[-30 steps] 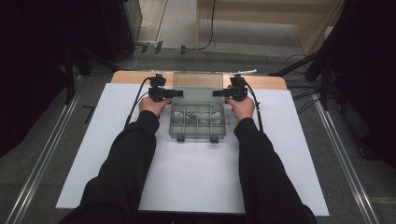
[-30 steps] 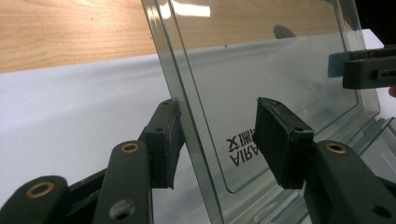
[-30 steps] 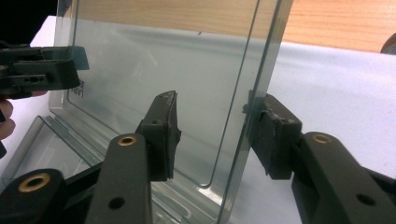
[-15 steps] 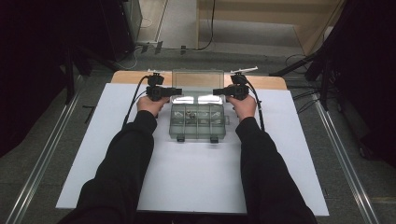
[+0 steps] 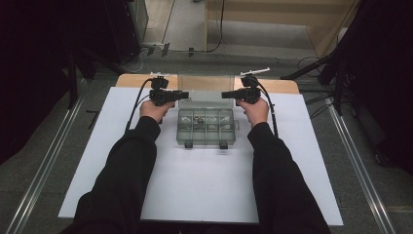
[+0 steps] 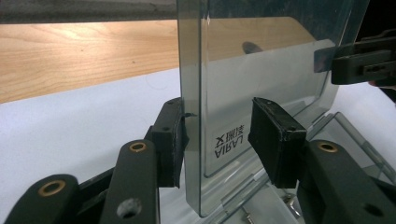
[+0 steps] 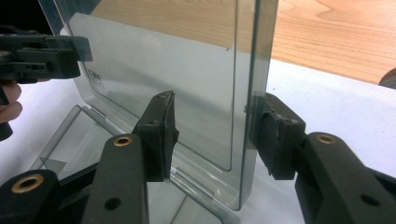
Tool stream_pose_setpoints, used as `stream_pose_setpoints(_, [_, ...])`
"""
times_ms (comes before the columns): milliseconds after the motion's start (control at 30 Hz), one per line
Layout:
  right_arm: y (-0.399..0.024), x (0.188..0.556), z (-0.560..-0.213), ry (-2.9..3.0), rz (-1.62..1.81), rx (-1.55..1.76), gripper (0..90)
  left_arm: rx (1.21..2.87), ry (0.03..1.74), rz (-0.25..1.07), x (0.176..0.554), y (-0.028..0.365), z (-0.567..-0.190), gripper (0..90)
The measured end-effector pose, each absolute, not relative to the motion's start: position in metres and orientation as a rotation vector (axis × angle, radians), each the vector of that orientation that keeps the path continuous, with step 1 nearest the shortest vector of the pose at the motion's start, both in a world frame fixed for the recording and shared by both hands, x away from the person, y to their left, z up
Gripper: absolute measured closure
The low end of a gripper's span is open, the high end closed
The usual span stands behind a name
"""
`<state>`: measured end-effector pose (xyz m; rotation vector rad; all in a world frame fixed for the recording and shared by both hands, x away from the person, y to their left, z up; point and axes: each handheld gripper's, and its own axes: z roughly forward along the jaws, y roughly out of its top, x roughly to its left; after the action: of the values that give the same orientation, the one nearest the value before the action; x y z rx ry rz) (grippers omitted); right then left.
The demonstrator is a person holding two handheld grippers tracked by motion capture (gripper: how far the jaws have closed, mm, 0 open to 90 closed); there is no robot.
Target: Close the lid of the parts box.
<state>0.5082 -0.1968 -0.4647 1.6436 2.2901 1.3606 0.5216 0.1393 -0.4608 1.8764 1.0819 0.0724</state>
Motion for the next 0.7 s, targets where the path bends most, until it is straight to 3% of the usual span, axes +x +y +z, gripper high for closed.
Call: stream_pose_setpoints(700, [-0.202,0.487,-0.459,2.280,1.450,1.558,52.8,1.876,1.007,0.065,0.507,0.142,-0.453,55.1])
